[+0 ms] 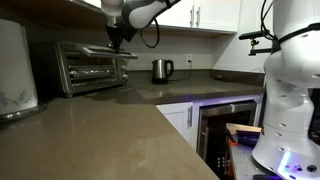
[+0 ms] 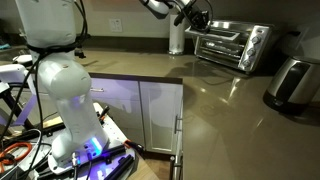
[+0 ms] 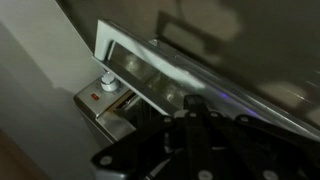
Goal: Close the microwave door
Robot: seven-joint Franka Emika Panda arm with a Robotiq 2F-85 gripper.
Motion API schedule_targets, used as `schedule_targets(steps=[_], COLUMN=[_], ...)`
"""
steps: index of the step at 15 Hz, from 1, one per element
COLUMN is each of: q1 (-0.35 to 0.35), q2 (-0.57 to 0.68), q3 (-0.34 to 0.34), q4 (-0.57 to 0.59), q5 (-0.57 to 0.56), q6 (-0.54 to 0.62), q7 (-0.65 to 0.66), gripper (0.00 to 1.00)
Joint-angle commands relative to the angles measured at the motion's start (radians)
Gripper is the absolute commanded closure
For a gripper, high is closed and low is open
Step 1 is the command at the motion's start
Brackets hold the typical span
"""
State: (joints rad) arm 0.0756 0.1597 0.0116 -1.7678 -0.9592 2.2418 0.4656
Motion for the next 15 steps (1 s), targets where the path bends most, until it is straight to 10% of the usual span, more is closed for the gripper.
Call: schedule_targets(steps=[1,6,15], q1=[-0.009,0.015,-0.034], q2=[-0.013,-0.004,-0.004], q3=[-0.016,-0.017,-0.005], q4=[-0.032,-0.016,-0.006], q5=[-0.068,-0.151,0.173], q6=[0.131,-0.04,-0.118], q7=[0.055,0.107,-0.027], gripper=[1.0,1.0,1.0])
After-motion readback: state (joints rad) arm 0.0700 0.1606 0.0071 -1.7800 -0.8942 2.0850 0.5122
